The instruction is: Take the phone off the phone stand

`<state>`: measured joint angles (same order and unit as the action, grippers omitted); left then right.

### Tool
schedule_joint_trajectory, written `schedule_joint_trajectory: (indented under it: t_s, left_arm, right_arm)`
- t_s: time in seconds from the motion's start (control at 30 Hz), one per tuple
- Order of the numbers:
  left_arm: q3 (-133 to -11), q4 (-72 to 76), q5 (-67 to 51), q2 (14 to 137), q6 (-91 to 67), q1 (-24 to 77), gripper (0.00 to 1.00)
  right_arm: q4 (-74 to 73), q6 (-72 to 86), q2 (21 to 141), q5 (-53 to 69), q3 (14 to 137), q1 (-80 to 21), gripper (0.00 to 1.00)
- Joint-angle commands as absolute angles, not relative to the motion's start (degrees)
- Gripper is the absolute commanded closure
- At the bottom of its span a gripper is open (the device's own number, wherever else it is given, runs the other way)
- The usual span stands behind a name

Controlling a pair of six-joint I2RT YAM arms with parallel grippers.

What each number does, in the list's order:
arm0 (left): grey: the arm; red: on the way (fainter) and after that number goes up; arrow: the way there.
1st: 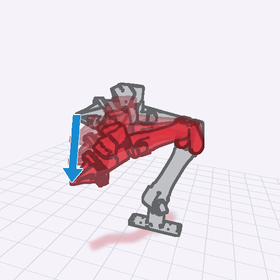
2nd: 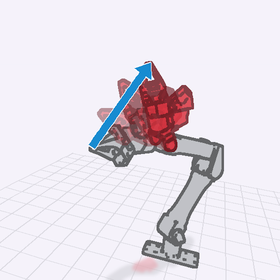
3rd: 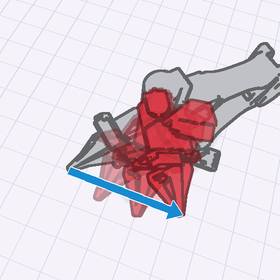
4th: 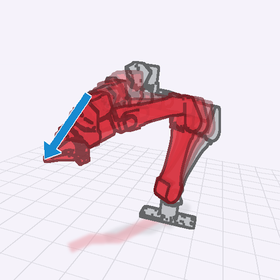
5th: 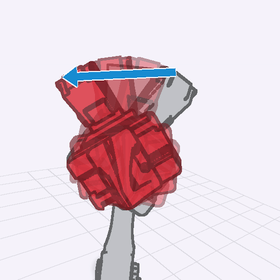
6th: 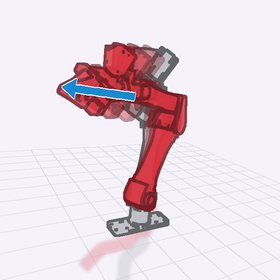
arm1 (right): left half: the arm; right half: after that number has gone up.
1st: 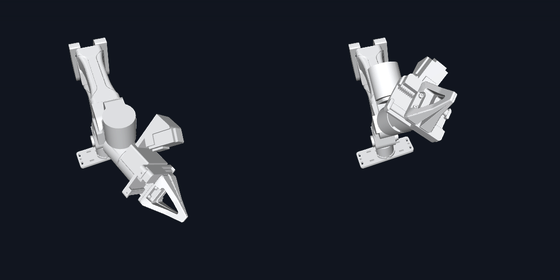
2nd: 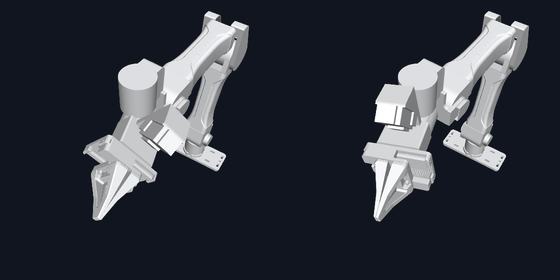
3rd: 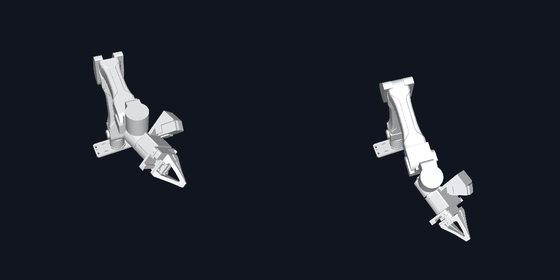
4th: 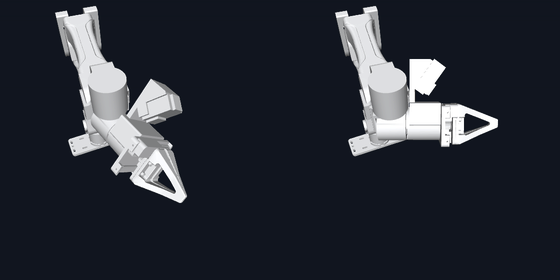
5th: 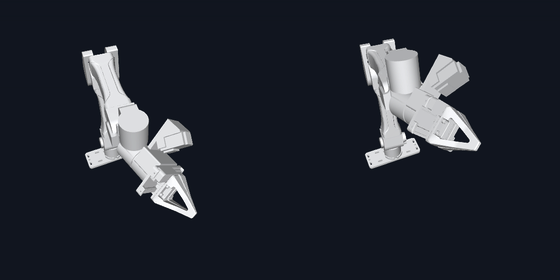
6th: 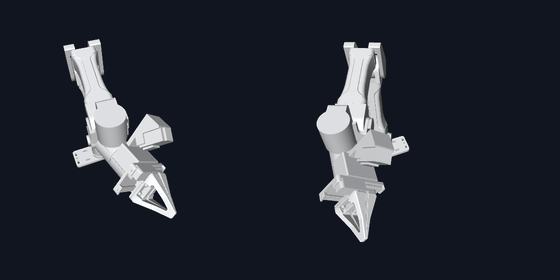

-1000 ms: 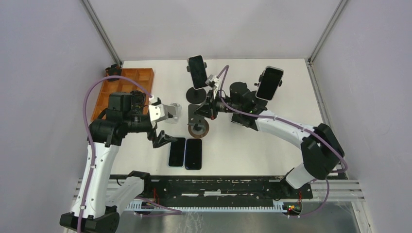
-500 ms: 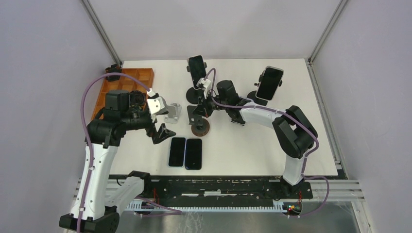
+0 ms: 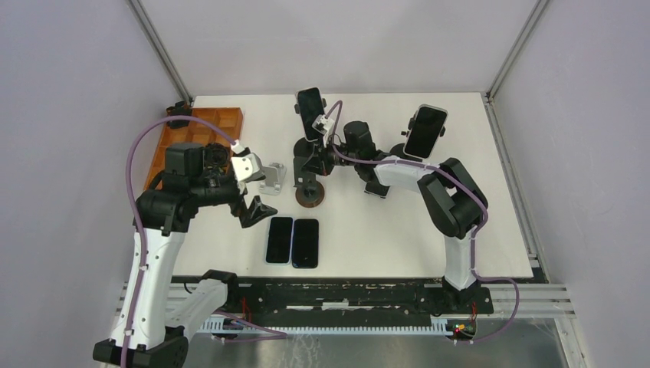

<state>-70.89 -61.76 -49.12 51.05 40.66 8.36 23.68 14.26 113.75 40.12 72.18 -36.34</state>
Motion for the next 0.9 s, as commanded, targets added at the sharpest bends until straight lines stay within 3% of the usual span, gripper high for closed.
schedule_joint_trajectory:
  t_s: [0.0, 0.1, 0.17, 0.33, 0.5, 0.87]
  left_arm:
    - [-72.98, -61.26, -49.69, 50.01, 39.23, 8.26, 0.0]
    - [-74.17, -61.24, -48.88, 50.35, 37.48, 8.22, 0.0]
    - [-75.15, -61.24, -48.07, 50.9, 37.06, 8.26, 0.0]
    - [-76.39, -61.15, -45.83, 51.59, 37.71, 8.26, 0.0]
    - [-75.72, -60.63, -44.31, 51.4, 38.61, 8.26, 0.0]
    - [-77.29, -59.48, -44.59, 52.26, 38.06, 8.26, 0.0]
  right_arm:
    - [21.51, 9.58, 115.05, 38.07, 76.26, -35.85, 0.69]
    - [17.1, 7.19, 113.75, 35.71, 77.39, -35.81, 0.37]
    - [16.58, 6.6, 111.67, 33.48, 76.36, -35.81, 0.24]
    - [12.88, 4.93, 104.61, 27.12, 74.41, -35.87, 0.03]
    - [14.91, 7.79, 91.15, 19.7, 63.77, -35.79, 0.02]
    - [14.98, 15.34, 56.94, 3.81, 26.48, -35.32, 0.02]
